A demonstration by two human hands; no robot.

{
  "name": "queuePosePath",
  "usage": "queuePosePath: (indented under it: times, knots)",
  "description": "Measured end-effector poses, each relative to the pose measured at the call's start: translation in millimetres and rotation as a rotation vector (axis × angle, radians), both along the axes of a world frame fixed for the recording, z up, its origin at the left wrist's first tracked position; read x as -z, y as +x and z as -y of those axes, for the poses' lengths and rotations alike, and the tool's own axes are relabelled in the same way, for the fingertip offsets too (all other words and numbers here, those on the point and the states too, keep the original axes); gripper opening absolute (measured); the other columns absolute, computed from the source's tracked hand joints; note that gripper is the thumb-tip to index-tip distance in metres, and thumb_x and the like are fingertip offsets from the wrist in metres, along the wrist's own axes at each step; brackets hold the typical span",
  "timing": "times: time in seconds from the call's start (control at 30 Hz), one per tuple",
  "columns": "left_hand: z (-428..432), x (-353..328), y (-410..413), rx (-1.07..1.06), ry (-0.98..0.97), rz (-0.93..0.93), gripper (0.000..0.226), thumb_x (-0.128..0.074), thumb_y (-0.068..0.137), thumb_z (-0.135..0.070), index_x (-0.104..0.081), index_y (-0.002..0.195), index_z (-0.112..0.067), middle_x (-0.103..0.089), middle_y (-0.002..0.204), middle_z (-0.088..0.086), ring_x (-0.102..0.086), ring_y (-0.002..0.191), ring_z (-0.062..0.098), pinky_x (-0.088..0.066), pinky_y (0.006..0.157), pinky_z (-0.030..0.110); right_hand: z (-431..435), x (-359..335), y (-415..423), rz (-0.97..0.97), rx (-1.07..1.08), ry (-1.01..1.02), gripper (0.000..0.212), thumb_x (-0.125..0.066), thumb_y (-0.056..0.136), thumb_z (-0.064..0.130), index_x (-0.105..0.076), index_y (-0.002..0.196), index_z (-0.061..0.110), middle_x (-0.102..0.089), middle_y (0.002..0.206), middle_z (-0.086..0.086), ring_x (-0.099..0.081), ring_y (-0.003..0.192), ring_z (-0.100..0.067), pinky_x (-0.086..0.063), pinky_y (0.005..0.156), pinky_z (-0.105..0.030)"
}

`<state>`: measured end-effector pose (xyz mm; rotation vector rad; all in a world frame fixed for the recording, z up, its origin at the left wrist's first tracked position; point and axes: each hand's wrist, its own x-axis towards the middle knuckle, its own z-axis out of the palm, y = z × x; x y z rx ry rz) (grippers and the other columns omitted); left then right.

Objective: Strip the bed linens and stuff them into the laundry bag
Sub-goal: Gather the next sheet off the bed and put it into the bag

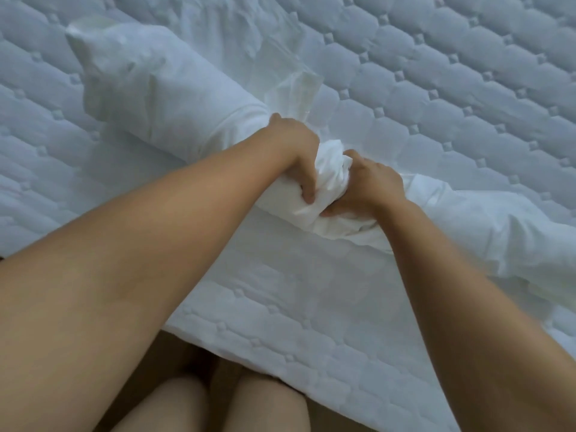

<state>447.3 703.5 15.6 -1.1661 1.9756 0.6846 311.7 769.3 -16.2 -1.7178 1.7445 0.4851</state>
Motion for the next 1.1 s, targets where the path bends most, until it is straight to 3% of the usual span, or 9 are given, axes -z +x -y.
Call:
queuePosePath:
  times: [0.13,0.37,0.47,0.6,0.67,0.77,0.87,0.97,1.1]
  knots:
    - [-38.6,6.2,27.7,-0.017,0.161,-0.025,0.070,-0.075,0.048,-0.069,-0.063,0.103,-0.027,-0.066,0.094,-0.006,-0.063,0.089,0.020,-0.044,0.073,0.029,-37.2,-15.2,24.6,0.047,0.000,0.155,0.086,-0.078,0.052,0.060,-0.041,0.124,0.030,-0.060,0.094,0.009,-0.052,0.083,-0.020,-0.040,0.070,-0.029]
    - [-118.4,12.3,95.5,-0.001,0.421,0.032,0.093,-0.070,0.033,-0.076,-0.065,0.112,-0.028,-0.068,0.107,-0.006,-0.064,0.097,0.018,-0.050,0.092,0.034,-111.6,-18.8,88.7,0.183,-0.066,0.465,0.055,-0.078,0.059,0.053,-0.054,0.104,0.034,-0.062,0.095,0.011,-0.061,0.095,-0.019,-0.050,0.086,-0.032]
    - [-147.1,3.2,112.5,0.056,0.174,-0.074,0.080,-0.071,0.053,-0.072,-0.056,0.120,-0.031,-0.061,0.117,-0.006,-0.056,0.107,0.019,-0.036,0.097,0.038,-137.8,-23.6,98.8,0.144,-0.024,0.363,0.073,-0.079,0.059,0.055,-0.049,0.122,0.032,-0.061,0.104,0.008,-0.060,0.099,-0.019,-0.042,0.076,-0.027]
    - [-220.4,-2.3,132.2,0.208,-0.594,-0.490,0.098,-0.083,0.053,-0.045,-0.045,0.136,-0.010,-0.051,0.134,0.014,-0.044,0.126,0.032,-0.030,0.104,0.060,-134.7,-34.6,100.7,0.147,0.022,0.338,0.067,-0.081,0.062,0.049,-0.053,0.119,0.026,-0.064,0.108,0.005,-0.059,0.100,-0.020,-0.045,0.086,-0.030]
    - [-249.5,8.7,144.7,0.318,-0.643,-0.404,0.105,-0.082,0.051,-0.039,-0.032,0.139,-0.008,-0.037,0.142,0.018,-0.031,0.132,0.034,-0.016,0.109,0.063,-126.5,-39.7,97.7,0.167,0.076,0.400,0.061,-0.084,0.065,0.040,-0.056,0.117,0.023,-0.062,0.105,0.005,-0.057,0.099,-0.018,-0.041,0.085,-0.027]
    - [-244.9,26.6,151.7,0.457,-0.651,-0.318,0.082,-0.072,0.072,-0.021,-0.028,0.141,-0.012,-0.028,0.144,0.014,-0.029,0.133,0.033,-0.005,0.110,0.063,-120.1,-42.3,95.2,0.192,0.178,0.418,0.063,-0.086,0.062,0.039,-0.056,0.116,0.024,-0.063,0.109,0.002,-0.057,0.097,-0.019,-0.042,0.083,-0.028]
    - [-212.7,18.9,138.3,0.423,-0.501,-0.267,0.085,-0.071,0.079,-0.026,-0.025,0.149,-0.012,-0.028,0.152,0.017,-0.027,0.140,0.037,-0.018,0.107,0.065,-129.7,-42.7,97.2,0.023,0.179,0.185,0.085,-0.077,0.067,0.052,-0.039,0.136,0.020,-0.048,0.132,-0.008,-0.043,0.121,-0.030,-0.037,0.098,-0.040]
    - [-180.2,18.6,122.8,0.341,-0.245,-0.205,0.111,-0.067,0.079,-0.047,0.010,0.152,-0.012,0.001,0.160,0.010,0.002,0.147,0.034,-0.003,0.113,0.060,-157.8,-54.6,106.1,-0.038,0.161,-0.022,0.082,-0.054,0.087,0.040,-0.009,0.150,0.014,-0.020,0.153,-0.013,-0.017,0.140,-0.032,-0.016,0.113,-0.045]
    - [-134.5,13.4,104.4,0.298,-0.176,-0.270,0.124,-0.075,0.061,-0.062,-0.004,0.153,-0.018,-0.016,0.158,0.003,-0.013,0.144,0.027,-0.013,0.114,0.051,-172.3,-50.4,116.3,-0.091,0.026,-0.019,0.111,-0.061,0.079,0.049,0.022,0.147,0.023,0.020,0.156,-0.014,0.020,0.143,-0.033,0.011,0.111,-0.057]
